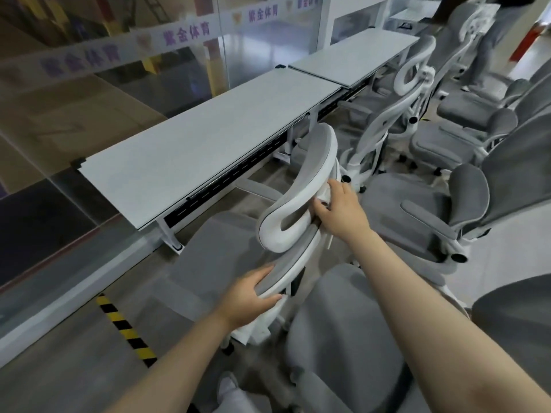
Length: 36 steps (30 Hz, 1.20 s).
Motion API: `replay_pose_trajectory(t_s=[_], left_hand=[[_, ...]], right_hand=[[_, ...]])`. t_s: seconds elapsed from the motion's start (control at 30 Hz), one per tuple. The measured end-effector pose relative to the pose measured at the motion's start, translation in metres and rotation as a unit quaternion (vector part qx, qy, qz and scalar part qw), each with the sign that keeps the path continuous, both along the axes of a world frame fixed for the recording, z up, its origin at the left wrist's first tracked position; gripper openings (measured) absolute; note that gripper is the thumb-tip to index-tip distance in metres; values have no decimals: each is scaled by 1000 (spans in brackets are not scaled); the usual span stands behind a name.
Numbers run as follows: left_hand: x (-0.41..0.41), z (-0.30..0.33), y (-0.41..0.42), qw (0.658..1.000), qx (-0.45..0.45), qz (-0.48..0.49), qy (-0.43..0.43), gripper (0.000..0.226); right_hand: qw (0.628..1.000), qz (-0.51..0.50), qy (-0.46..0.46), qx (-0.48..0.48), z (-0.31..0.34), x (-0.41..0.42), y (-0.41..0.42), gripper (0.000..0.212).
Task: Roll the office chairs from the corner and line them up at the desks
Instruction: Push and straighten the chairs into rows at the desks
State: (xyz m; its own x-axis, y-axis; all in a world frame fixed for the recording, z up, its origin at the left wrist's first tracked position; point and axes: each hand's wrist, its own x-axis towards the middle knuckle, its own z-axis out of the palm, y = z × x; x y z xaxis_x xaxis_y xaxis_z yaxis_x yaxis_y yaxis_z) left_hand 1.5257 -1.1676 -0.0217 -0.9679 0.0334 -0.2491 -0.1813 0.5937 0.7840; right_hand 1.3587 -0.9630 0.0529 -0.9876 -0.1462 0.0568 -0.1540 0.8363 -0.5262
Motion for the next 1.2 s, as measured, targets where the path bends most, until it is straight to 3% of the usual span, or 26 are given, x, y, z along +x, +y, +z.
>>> replay_pose_trajectory(t_s=[0.47,0.73,0.97,1.2], left_hand=[[-4,-1,-40,998,-24,-54,-19,76],[-1,-6,-27,997,-24,-68,-8,73],[-10,-5,-15,995,-28,-96,-13,73],[-30,-7,-14,996,-57,-74,-3,71]], right_hand=[[998,-26,52,38,-12,11,1,66],[997,-42,41,41,-11,22,19,65],[997,-64,4,-49,-9,31,41,55],[998,-52,-25,-24,-7,13,43,67]])
